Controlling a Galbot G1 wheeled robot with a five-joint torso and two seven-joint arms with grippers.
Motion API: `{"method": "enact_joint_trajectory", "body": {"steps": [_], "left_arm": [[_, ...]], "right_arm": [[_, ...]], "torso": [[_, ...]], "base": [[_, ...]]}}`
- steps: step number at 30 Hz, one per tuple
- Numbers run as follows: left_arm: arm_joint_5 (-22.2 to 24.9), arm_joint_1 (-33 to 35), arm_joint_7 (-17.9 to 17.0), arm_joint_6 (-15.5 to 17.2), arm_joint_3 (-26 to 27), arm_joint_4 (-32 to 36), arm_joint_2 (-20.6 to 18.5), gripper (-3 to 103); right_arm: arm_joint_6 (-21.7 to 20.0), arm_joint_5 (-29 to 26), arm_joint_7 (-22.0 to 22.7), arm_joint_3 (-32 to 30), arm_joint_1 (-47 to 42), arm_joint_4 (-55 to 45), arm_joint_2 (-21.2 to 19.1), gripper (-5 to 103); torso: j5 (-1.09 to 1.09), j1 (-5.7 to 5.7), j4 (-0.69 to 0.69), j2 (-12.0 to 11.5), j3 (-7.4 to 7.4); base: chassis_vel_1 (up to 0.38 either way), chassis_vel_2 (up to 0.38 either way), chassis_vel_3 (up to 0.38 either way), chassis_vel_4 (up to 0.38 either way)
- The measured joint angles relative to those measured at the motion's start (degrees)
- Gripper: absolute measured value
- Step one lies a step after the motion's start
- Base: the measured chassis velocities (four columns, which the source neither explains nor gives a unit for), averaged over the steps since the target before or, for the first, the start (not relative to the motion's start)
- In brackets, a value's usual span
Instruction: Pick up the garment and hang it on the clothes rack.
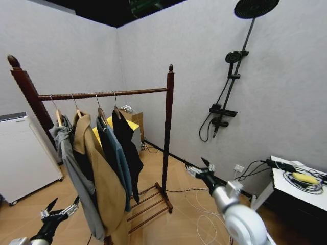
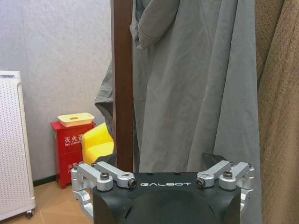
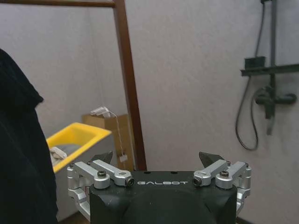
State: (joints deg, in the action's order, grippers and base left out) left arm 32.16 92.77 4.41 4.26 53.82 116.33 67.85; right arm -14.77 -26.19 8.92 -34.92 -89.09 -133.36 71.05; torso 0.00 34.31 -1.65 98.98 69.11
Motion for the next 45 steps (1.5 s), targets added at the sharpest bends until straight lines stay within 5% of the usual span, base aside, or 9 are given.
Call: {"method": "enact_joint_trajectory", "body": {"steps": [6,12,45], "left_arm": [[0.0,0.0,0.0,0.0,0.0,0.0,0.0,100],[0.0,0.0,0.0,0.0,0.0,0.0,0.0,100],[0.0,0.0,-0.01,0.0,0.0,0.0,0.0,100]], "right_arm": [[6.68,3.12,-2.82,-4.7,-14.05,-0.73,3.99,100],[9.79,6.12,-4.7,-4.84,-18.51,-0.37,6.25,100],[9.69,6.44,-4.89,-3.84,-17.69,0.06,6.57,100]], "torso": [[-0.01,0.01,-0.01,0.0,0.01],[-0.01,0.0,0.01,0.0,0.0],[0.0,0.02,0.02,-0.01,0.01]], "base": [[0.0,0.0,0.0,0.0],[0.0,0.0,0.0,0.0],[-0.003,-0.003,-0.006,-0.004]]}}
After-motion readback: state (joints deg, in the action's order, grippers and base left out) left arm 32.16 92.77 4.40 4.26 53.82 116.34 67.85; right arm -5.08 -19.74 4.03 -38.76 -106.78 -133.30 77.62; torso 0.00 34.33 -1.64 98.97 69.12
